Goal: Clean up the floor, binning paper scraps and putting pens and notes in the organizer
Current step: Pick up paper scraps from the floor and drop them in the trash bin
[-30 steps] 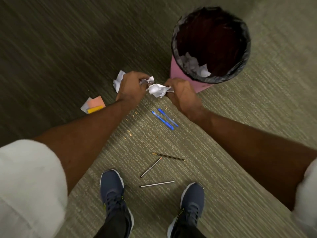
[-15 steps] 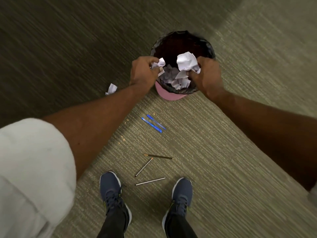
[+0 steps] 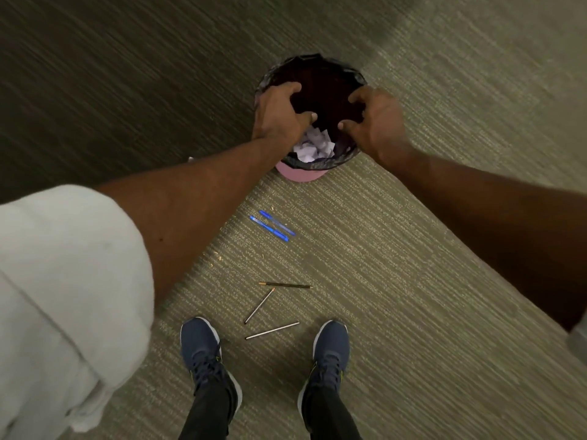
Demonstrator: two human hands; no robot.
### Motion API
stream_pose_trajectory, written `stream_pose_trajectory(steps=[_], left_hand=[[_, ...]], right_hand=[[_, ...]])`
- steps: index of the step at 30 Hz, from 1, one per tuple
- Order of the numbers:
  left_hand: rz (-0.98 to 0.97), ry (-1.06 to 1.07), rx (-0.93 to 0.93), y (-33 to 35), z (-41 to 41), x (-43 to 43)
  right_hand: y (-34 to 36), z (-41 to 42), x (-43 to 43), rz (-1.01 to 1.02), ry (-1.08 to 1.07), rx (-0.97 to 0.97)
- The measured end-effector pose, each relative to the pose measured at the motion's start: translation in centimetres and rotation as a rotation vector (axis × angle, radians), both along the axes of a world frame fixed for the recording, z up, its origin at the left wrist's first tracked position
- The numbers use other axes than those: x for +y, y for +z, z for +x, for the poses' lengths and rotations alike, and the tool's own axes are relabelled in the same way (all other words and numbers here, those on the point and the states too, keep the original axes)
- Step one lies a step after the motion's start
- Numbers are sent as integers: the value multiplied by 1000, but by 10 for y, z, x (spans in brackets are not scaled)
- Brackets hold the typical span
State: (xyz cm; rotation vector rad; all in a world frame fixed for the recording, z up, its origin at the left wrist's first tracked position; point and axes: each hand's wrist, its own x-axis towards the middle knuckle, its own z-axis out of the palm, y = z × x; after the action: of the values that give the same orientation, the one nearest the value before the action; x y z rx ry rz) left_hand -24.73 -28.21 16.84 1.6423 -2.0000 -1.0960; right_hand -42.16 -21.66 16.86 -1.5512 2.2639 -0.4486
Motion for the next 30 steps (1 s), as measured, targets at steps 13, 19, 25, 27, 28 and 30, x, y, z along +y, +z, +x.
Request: stream_pose_trajectory(steps=[13,19,25,27,28,30], left_hand=[[32,29,-84,-46,118,82],[57,94,-187,-115,205,86],[108,127,-280,-164,255,73],[109,133,-280,-185,265,68],[111,115,-296,-197,269,67],[106,107,-271,-223,274,65]], right_hand=[[-34,108,31,-20,356,-22],[-85,175,26,45,455,-89],[-165,222,19,165,549,-102],[-192,235,17,201,581,-66],[-207,241,16,217,595,-46],[-237,253,14,218,628,-28]])
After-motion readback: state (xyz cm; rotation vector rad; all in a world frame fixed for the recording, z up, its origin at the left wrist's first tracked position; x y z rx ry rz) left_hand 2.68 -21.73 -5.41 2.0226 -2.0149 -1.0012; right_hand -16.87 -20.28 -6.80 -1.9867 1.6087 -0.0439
